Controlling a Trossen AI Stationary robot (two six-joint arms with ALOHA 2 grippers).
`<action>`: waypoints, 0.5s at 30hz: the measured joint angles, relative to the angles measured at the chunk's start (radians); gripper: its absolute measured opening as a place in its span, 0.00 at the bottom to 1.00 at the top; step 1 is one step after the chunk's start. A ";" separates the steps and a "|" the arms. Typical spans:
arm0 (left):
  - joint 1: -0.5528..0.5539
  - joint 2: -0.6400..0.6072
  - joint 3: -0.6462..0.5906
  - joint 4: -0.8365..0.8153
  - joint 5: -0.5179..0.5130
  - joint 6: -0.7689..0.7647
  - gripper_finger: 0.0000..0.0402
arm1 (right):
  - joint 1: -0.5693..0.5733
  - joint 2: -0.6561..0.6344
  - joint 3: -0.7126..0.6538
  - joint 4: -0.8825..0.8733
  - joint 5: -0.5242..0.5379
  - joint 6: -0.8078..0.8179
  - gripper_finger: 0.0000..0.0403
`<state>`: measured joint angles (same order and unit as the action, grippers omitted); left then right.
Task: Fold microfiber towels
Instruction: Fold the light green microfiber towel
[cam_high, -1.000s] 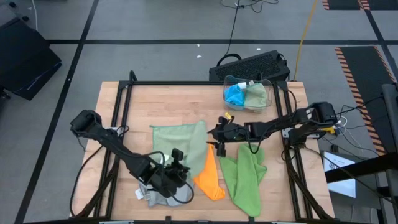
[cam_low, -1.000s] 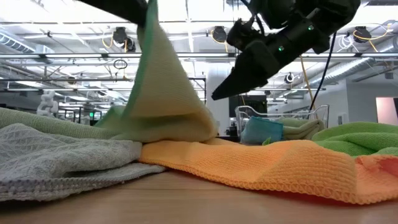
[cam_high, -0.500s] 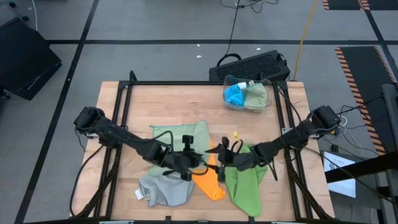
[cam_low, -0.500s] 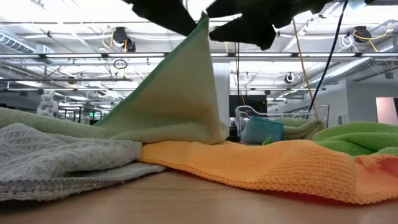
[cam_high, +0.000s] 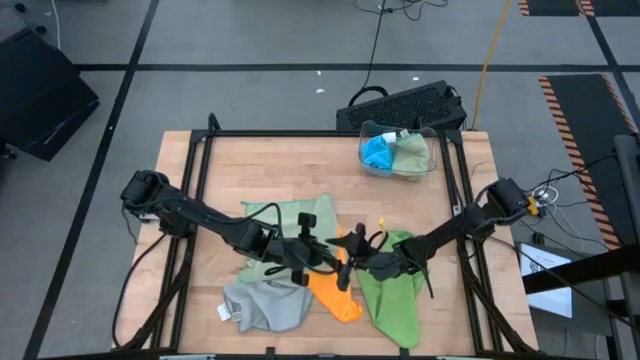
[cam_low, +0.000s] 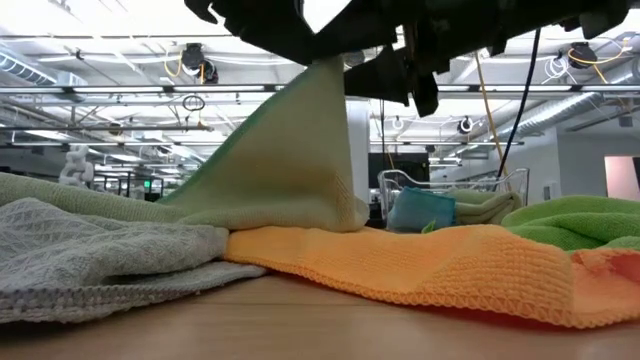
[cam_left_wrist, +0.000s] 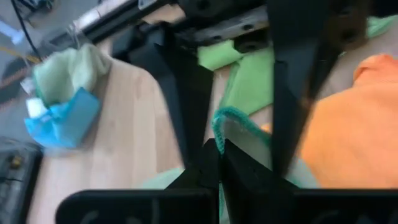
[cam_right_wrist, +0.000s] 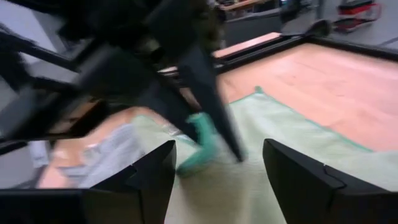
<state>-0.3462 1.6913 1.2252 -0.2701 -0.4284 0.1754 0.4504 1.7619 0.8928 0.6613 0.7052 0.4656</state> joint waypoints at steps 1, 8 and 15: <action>0.000 0.000 0.000 0.013 -0.005 0.017 0.02 | 0.001 0.006 0.000 0.010 0.001 0.007 0.57; 0.000 0.000 0.000 0.110 0.024 0.159 0.04 | 0.003 0.034 0.000 0.048 0.007 0.009 0.54; 0.000 0.000 0.000 0.115 0.034 0.133 0.04 | 0.003 0.036 0.000 0.014 0.001 -0.051 0.29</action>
<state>-0.3462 1.6913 1.2254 -0.1548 -0.3941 0.3079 0.4534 1.7977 0.8925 0.6749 0.7065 0.4151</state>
